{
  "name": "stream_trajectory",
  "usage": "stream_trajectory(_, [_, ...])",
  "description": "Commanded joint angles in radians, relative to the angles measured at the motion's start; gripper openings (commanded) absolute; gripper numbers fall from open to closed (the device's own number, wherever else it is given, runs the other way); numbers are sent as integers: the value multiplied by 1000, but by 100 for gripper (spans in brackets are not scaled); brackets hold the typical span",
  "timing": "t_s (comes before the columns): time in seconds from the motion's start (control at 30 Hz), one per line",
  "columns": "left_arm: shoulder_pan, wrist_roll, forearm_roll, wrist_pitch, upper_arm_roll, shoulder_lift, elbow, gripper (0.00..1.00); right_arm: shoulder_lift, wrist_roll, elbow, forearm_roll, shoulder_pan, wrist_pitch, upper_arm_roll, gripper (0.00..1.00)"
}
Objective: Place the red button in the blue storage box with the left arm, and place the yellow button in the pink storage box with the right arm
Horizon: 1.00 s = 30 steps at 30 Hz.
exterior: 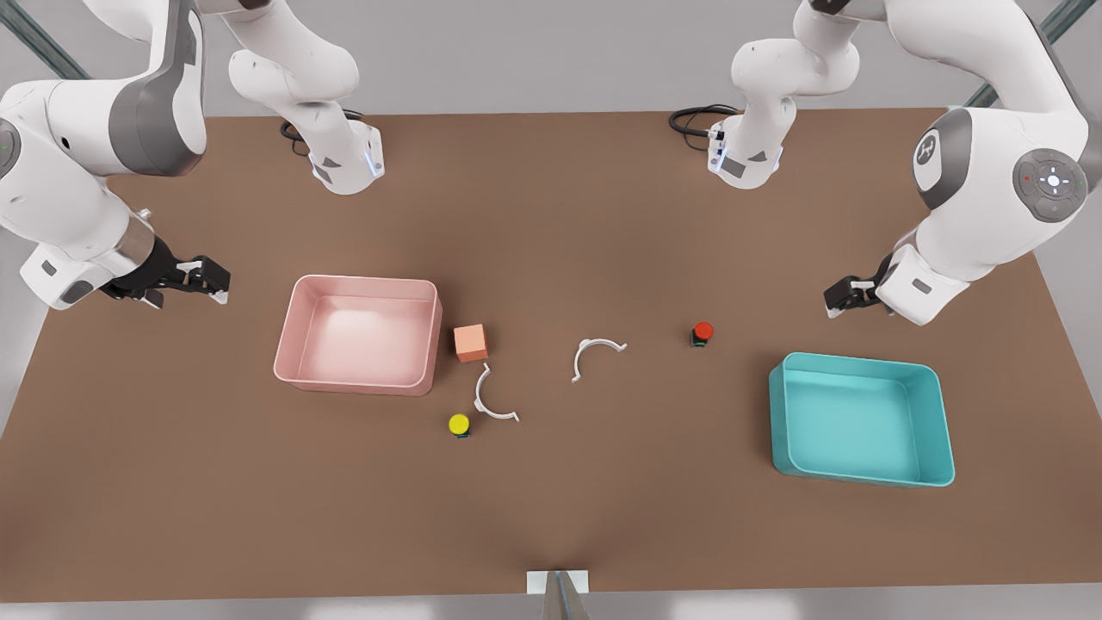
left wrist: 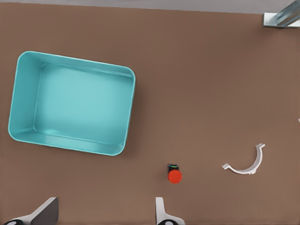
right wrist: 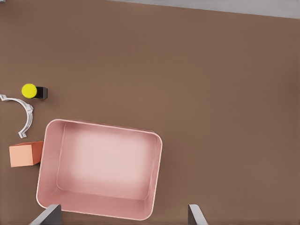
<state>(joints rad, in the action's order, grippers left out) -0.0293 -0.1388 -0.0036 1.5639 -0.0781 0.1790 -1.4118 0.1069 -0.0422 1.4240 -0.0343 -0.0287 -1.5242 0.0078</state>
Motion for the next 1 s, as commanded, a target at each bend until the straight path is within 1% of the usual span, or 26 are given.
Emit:
stream_trajectory(0.0, [-1,119,2,1,0,-1,0,100,-1,-2,0,1,0,1,0,100])
stream_trajectory(0.07, [-6,119,0,-1,-2,0,-6,100,0,-1,0,-1,-2,-7,4,100])
stream_trajectory(0.1, [-18,107,-1,5,-2,8,-9,100,33,1,0,1,-11,-22,9,100])
stream_trajectory(0.13, [-47,102,-1,30,-2,8,-33,100,60,2,-2,-1,-16,-62,37,100])
stream_trajectory(0.23, [-119,28,-32,217,-3,5,-200,100,166,21,-4,-2,-27,-157,116,100])
stream_trajectory(0.27, [-132,4,-67,286,-2,8,-256,100,226,41,-4,-2,-53,-201,124,100])
stream_trajectory(0.3, [-159,-38,-72,327,-2,8,-291,100,280,41,-4,-4,-79,-263,130,100])
stream_trajectory(0.33, [-193,-107,-69,422,-2,0,-372,100,339,44,-5,-6,-119,-339,132,100])
stream_trajectory(0.37, [-225,-162,-65,485,-2,4,-420,100,390,45,-10,-7,-140,-407,130,100])
stream_trajectory(0.4, [-245,-223,-65,548,-2,5,-464,100,476,44,-68,-7,-152,-442,132,100])
stream_trajectory(0.47, [-274,-301,-64,634,-2,19,-526,100,645,41,-241,-6,-180,-444,133,100])
stream_trajectory(0.5, [-287,-324,-64,666,-2,42,-535,100,709,39,-315,-7,-204,-441,129,100])
stream_trajectory(0.53, [-290,-331,-64,674,-2,57,-536,100,758,41,-352,-9,-218,-451,132,100])
stream_trajectory(0.57, [-288,-338,-64,697,0,59,-576,100,815,44,-413,-6,-250,-465,130,100])
stream_trajectory(0.63, [-285,-338,-64,777,0,48,-665,100,818,77,-399,1,-266,-468,136,100])
stream_trajectory(0.7, [-285,-338,-64,864,1,20,-766,100,818,73,-343,2,-261,-464,161,100])
stream_trajectory(0.77, [-282,-338,-64,901,3,23,-805,100,812,76,-272,1,-258,-465,189,100])
stream_trajectory(0.87, [-265,-340,-64,939,6,53,-816,100,817,77,-258,-1,-263,-475,189,100])
stream_trajectory(0.93, [-247,-340,-65,947,6,69,-823,100,856,73,-260,-9,-264,-536,184,100])
stream_trajectory(0.97, [-242,-340,-64,952,8,88,-823,100,864,79,-260,-10,-295,-564,179,100])
